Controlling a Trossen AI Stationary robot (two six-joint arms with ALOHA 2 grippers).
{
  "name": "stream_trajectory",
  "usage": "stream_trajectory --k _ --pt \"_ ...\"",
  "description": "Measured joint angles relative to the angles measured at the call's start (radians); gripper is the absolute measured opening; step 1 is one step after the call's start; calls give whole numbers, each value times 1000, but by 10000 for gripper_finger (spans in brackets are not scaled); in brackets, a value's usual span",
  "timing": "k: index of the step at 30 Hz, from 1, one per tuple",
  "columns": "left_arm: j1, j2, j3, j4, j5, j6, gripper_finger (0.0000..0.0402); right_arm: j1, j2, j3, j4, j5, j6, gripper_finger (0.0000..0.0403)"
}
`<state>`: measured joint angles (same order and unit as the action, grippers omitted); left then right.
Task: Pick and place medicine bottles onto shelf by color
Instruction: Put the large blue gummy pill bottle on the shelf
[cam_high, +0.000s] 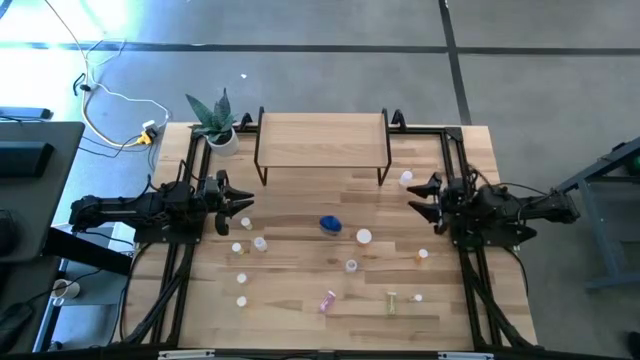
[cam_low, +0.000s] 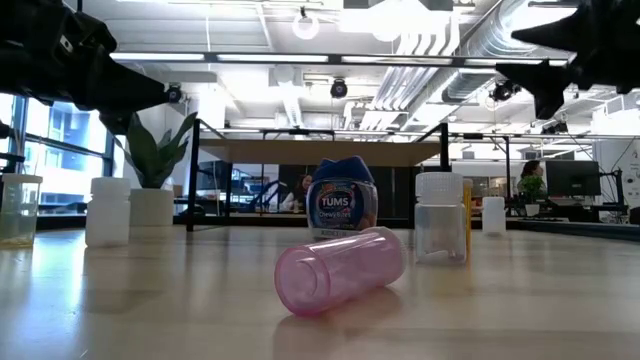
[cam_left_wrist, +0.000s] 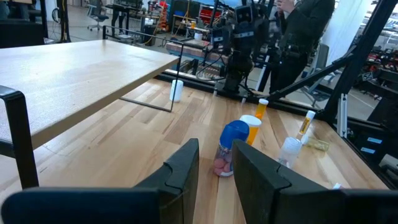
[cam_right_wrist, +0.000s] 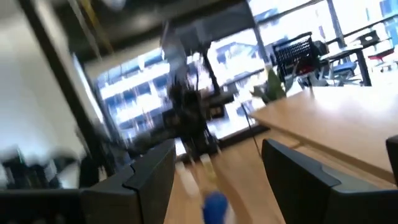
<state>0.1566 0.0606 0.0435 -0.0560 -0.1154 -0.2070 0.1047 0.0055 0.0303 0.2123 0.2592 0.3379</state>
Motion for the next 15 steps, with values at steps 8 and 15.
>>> stream_trajectory --k 8,15 --pt "0 0 0 0 0 0 87 0 0 0 150 189 191 231" --pt "0 0 0 0 0 0 87 0 1 7 221 265 234 231"
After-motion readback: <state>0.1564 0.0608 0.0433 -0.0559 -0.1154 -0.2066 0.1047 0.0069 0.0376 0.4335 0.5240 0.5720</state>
